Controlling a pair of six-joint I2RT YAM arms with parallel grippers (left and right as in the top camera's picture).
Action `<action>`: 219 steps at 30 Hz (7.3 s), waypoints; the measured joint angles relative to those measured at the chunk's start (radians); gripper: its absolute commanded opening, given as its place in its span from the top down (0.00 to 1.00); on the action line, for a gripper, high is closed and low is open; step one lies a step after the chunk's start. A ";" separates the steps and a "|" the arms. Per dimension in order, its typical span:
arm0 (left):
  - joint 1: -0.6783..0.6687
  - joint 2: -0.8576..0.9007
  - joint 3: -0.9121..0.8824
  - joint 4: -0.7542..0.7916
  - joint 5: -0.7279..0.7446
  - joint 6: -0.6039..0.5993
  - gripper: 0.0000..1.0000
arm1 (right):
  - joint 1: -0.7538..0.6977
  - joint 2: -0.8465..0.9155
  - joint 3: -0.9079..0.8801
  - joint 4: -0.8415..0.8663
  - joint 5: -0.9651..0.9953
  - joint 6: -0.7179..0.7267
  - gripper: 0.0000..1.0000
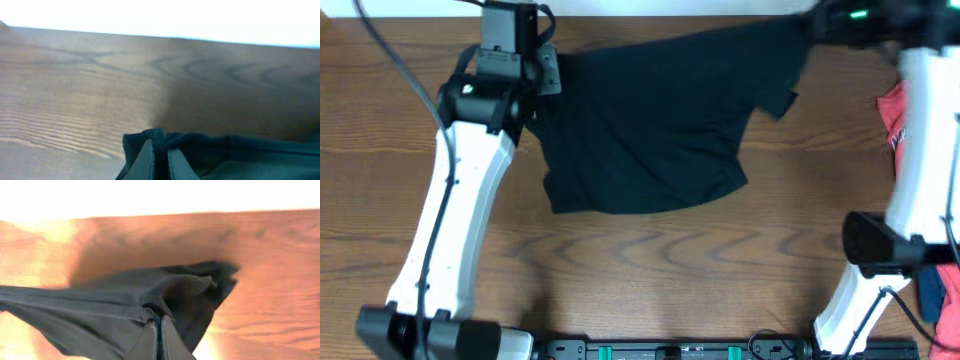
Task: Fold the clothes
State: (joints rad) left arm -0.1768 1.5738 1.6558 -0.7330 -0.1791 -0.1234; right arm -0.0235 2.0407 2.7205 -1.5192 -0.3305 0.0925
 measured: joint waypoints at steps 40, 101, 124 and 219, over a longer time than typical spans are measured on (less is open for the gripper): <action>-0.027 -0.570 0.058 0.030 -0.195 0.368 0.94 | -0.096 -0.405 0.224 -0.146 0.149 -0.021 0.99; -0.177 -0.134 0.074 0.113 -0.331 0.316 0.94 | -0.093 -0.121 -0.069 -0.171 0.224 0.084 0.99; -0.100 0.584 0.074 0.428 -0.245 0.276 0.94 | -0.093 0.475 -0.090 0.026 0.253 0.075 0.99; 0.072 0.585 0.056 0.131 -0.056 0.227 0.94 | -0.050 0.485 -0.131 0.278 -0.002 0.094 0.99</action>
State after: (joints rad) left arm -0.1043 2.1586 1.7115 -0.6018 -0.2348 0.1036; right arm -0.0734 2.5259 2.5896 -1.2415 -0.3328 0.1864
